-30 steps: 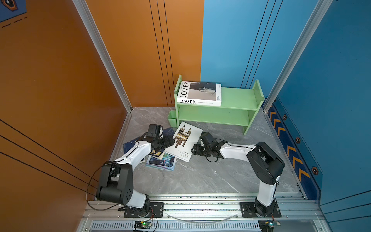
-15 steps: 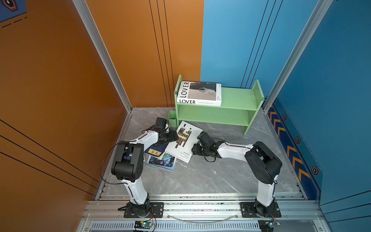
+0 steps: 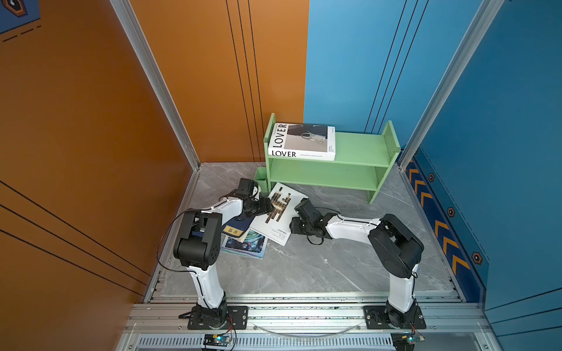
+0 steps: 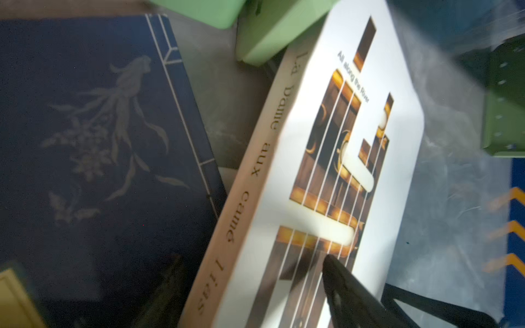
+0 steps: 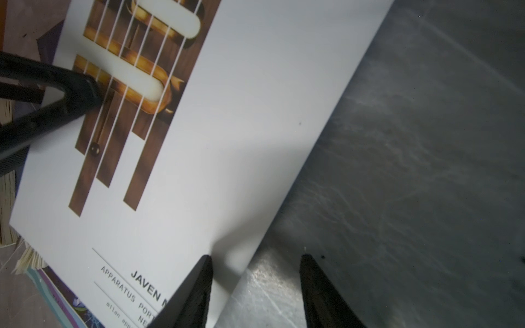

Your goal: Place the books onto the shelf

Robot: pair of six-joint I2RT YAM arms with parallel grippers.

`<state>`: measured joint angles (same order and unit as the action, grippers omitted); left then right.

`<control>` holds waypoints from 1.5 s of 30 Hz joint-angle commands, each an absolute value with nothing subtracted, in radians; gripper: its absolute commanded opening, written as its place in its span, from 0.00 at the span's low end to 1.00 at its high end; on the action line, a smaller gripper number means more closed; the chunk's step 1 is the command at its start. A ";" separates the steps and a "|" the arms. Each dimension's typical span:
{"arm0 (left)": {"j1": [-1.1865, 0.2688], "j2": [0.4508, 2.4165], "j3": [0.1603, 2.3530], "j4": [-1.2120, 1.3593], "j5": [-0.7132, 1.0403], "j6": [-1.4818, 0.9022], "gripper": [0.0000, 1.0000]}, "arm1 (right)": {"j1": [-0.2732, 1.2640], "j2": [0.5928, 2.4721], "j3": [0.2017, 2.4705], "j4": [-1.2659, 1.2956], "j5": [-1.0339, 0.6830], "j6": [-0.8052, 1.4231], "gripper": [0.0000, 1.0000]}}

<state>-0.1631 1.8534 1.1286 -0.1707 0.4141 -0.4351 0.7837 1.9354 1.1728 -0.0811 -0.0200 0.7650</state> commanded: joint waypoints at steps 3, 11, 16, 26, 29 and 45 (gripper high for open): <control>-0.149 1.805 1.044 0.047 0.731 -0.607 0.69 | 0.782 1.986 1.089 -0.130 -0.018 0.744 0.52; -0.194 1.693 0.992 0.055 0.785 -0.650 0.67 | 0.732 1.949 0.984 0.013 -0.104 0.795 0.55; -0.219 1.625 0.935 0.034 0.777 -0.682 0.67 | 0.709 1.918 0.909 0.111 -0.154 0.838 0.58; -0.364 1.581 0.979 -0.241 0.608 -0.608 0.63 | 0.678 1.892 0.872 0.126 -0.161 0.831 0.59; -0.396 1.567 0.973 -0.246 0.574 -0.647 0.61 | 0.678 1.891 0.864 0.134 -0.164 0.833 0.59; -0.488 1.449 0.945 -0.264 0.361 -0.761 0.34 | 0.672 1.843 0.826 0.150 -0.179 0.829 0.61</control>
